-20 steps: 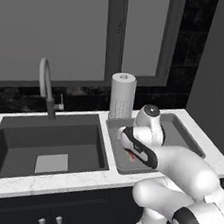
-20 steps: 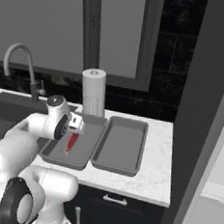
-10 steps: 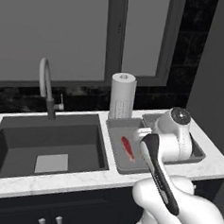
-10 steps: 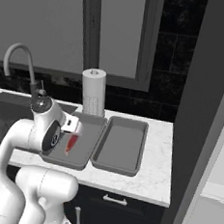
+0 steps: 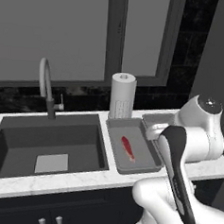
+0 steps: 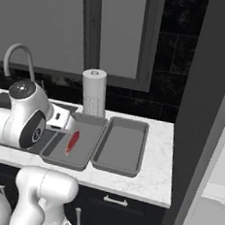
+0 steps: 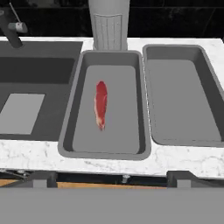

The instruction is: Place one bell pepper and one steak in each tupperware on the nearby counter, to pack two identical lunches.

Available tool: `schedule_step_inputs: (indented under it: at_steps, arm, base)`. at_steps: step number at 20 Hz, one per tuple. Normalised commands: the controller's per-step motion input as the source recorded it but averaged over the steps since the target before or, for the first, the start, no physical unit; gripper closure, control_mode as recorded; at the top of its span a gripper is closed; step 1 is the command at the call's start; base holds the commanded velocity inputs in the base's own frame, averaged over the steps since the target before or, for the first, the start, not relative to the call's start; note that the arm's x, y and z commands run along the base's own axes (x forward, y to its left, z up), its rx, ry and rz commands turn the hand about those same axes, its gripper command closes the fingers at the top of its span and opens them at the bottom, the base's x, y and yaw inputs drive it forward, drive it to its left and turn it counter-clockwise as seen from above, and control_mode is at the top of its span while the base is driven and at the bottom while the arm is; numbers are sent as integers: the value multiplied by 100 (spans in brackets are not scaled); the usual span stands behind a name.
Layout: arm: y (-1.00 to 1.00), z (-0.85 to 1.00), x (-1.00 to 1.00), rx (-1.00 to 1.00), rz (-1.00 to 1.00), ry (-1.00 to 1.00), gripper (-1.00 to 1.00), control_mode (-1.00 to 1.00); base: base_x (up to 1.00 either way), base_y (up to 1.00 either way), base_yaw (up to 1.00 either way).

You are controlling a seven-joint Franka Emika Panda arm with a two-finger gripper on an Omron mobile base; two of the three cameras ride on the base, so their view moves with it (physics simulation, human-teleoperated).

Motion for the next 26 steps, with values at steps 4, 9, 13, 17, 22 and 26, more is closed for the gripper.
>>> schedule_step_inputs:
  at_steps: [4,9,13,17,22,26]
  arm:
    - [0,-25,-100,-3,0,-18,-100,-100]
    - [0,-18,-40,-2,0,-5,-100,100]
    - [0,0,0,0,0,0,-100,100]
    - [0,0,0,0,0,0,-100,100]
    - [0,0,0,0,0,0,-100,100]
    - [0,0,0,0,0,0,-100,100]
  base:
    - [0,0,0]
    - [-60,0,0]
    - [-100,-10,0]
    - [-97,-71,-6]
    - [-59,-100,-9]
    - [-31,-98,-7]
